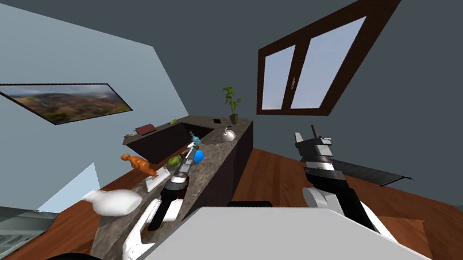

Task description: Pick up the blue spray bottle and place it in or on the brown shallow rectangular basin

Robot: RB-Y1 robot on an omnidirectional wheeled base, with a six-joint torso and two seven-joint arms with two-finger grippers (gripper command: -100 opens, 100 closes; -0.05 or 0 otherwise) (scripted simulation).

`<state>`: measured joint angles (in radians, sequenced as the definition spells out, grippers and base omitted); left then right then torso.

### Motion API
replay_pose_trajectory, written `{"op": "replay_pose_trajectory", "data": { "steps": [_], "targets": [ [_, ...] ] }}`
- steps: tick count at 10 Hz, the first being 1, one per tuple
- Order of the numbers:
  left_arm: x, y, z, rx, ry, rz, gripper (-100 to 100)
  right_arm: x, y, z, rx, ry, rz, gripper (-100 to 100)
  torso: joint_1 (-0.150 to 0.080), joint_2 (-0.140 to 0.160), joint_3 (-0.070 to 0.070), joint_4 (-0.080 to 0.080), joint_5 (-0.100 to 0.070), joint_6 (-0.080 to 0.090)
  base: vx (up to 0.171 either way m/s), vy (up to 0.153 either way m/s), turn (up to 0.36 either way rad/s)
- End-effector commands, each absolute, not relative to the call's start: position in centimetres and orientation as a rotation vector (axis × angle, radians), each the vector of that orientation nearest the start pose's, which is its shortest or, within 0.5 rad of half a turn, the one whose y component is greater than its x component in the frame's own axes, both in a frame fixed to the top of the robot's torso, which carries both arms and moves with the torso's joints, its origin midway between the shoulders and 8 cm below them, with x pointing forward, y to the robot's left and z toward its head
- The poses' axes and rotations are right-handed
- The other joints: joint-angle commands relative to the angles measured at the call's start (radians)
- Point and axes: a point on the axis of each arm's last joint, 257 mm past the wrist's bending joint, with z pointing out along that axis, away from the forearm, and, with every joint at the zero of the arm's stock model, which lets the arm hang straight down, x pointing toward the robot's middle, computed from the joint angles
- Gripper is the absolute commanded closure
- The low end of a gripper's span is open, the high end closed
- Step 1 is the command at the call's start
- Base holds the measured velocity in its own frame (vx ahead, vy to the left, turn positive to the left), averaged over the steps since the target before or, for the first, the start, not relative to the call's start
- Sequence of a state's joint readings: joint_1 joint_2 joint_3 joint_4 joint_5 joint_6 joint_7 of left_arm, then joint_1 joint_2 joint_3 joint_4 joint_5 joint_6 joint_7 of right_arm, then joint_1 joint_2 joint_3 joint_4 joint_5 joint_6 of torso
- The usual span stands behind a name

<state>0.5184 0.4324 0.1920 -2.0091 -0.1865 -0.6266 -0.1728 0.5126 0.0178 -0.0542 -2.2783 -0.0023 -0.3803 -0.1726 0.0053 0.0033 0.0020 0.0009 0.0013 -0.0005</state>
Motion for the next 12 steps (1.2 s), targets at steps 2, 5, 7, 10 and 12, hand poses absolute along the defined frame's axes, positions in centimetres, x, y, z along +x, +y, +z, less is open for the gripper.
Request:
{"op": "replay_pose_trajectory", "data": {
  "steps": [2, 5, 7, 10, 12],
  "targets": [
    [36.6, 33.8, -7.8, -0.154, 1.191, -0.731, -100, 35.8, -30.6, -0.4, 0.846, 0.621, 1.368, 0, -0.001, -0.001, -0.001, 0.000, 0.000, 0.001, -0.037, 0.046, -0.118],
    [37.4, 37.2, -10.7, -0.087, 1.313, -0.600, -100, 35.8, -30.6, -0.3, 0.846, 0.621, 1.368, 0, 0.000, 0.000, 0.000, 0.000, 0.000, 0.001, -0.071, 0.067, -0.252],
    [37.6, 39.2, -12.5, -0.083, 1.368, -0.547, -100, 35.8, -30.6, -0.4, 0.846, 0.621, 1.368, 0, 0.003, 0.002, 0.001, 0.000, 0.001, 0.000, -0.078, 0.084, -0.157],
    [37.9, 42.0, -14.6, -0.053, 1.449, -0.460, -100, 35.8, -30.6, -0.4, 0.847, 0.621, 1.368, 0, -0.001, -0.002, -0.001, 0.000, 0.000, 0.000, -0.042, 0.039, -0.148],
    [38.0, 43.4, -15.7, -0.040, 1.488, -0.419, -100, 35.8, -30.6, -0.4, 0.846, 0.621, 1.368, 0, -0.001, -0.001, -0.001, 0.000, 0.000, 0.001, -0.060, 0.052, -0.168]
  ]
}}
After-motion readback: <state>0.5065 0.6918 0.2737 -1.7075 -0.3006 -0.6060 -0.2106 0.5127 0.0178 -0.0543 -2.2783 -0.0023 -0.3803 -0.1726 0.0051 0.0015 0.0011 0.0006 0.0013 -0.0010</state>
